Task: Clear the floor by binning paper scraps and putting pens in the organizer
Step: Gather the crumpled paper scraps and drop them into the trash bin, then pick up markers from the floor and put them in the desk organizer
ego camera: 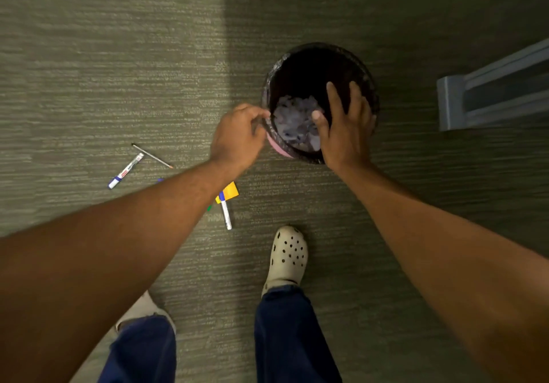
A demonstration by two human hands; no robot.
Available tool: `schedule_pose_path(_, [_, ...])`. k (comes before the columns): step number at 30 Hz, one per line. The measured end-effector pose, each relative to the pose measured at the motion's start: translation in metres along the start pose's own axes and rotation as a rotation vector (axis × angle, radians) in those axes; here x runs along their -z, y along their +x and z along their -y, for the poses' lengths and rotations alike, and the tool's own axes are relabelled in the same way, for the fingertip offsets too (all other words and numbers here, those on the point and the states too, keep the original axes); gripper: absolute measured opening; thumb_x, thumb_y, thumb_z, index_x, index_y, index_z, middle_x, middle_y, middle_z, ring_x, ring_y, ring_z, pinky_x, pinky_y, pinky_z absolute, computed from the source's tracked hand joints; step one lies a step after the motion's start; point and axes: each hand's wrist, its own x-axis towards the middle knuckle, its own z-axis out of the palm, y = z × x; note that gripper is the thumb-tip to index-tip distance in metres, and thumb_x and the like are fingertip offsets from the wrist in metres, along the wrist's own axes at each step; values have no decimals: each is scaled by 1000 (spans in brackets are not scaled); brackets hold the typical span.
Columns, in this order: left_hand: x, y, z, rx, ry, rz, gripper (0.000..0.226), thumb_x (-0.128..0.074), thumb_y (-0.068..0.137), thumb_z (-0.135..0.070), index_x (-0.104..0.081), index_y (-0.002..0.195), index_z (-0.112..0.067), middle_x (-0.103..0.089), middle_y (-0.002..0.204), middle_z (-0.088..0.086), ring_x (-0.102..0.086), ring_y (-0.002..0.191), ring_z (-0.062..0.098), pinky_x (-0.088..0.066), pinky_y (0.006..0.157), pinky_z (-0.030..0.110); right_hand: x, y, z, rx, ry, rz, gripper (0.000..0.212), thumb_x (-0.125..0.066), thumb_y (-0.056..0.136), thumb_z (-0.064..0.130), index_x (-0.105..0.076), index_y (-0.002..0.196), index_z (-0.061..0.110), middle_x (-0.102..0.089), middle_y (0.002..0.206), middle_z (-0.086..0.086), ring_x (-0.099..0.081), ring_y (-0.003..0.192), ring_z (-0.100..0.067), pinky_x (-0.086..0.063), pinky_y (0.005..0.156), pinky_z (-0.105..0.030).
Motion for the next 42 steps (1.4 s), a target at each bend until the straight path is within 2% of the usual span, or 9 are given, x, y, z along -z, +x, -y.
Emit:
schedule_pose_path(4, [22, -26, 56, 113, 8, -19, 33, -57, 81, -6, -77, 107, -15, -75, 109, 5, -70, 98, 20, -52, 93, 26, -10, -48, 25, 259, 80, -77, 39, -49, 104, 34, -52, 138, 14, -51, 137, -12, -49, 123, -29, -44, 104, -43])
schedule_pose_path(9, [53, -63, 144, 346, 17, -18, 27, -59, 81, -9, -76, 102, -14, -76, 105, 6, -71, 96, 23, -55, 91, 35, -69, -107, 57, 359, 220, 332, 10, -54, 102, 19, -62, 105, 14, -61, 103, -6, -61, 85, -23, -53, 75, -40])
schedule_pose_path(17, [35, -114, 278, 669, -9, 0, 20, -62, 83, -11, -77, 91, -22, -79, 99, 0, -72, 90, 19, -54, 83, 25, -232, -140, 121, -27, 109, 866, 28, -59, 101, 25, -73, 117, 8, -70, 126, -20, -64, 120, -38, -50, 99, -37])
schedule_pose_path(23, [-13, -137, 320, 791, -168, 2, 13, -69, 86, -15, -78, 95, -18, -78, 96, 3, -72, 88, 19, -58, 86, 33, -321, -142, 129, -199, 166, 725, 54, -82, 82, 36, -61, 126, 16, -70, 121, -17, -69, 111, -38, -58, 94, -46])
schedule_pose_path(30, [-46, -153, 306, 914, -526, 110, 19, -64, 96, -23, -71, 112, -15, -74, 105, 3, -71, 90, 19, -61, 82, 44, -318, -141, 143, -334, 213, 578, 32, -76, 83, 34, -74, 106, 12, -77, 105, -10, -74, 95, -31, -55, 76, -31])
schedule_pose_path(33, [-39, -146, 284, 949, -817, 282, 39, -63, 96, -46, -62, 127, -22, -70, 119, -1, -68, 102, 18, -58, 84, 40, -288, -162, 174, -178, 352, 615, 13, -79, 85, 26, -75, 91, 15, -73, 83, 2, -63, 66, -11, -40, 58, -20])
schedule_pose_path(36, [-31, -129, 278, 1000, -928, 220, 25, -58, 103, -33, -64, 116, -12, -71, 99, 3, -68, 73, 10, -53, 55, 22, -266, -181, 203, 25, 476, 666, 14, -77, 86, 29, -75, 90, 15, -77, 80, 3, -67, 66, -9, -46, 60, -21])
schedule_pose_path(38, [-21, -113, 292, 970, -762, 88, 19, -56, 104, -28, -63, 101, -10, -66, 83, 6, -62, 61, 16, -48, 50, 22, -263, -187, 211, 47, 458, 604, 20, -69, 91, 32, -75, 88, 14, -76, 81, -1, -65, 69, -15, -44, 63, -27])
schedule_pose_path(42, [24, -74, 343, 702, 5, 28, 33, -57, 101, -40, -66, 114, -11, -65, 100, 8, -62, 93, 27, -41, 75, 32, -271, -204, 220, -10, 449, 615, 23, -59, 95, 22, -68, 80, 8, -71, 77, -9, -64, 68, -25, -48, 58, -34])
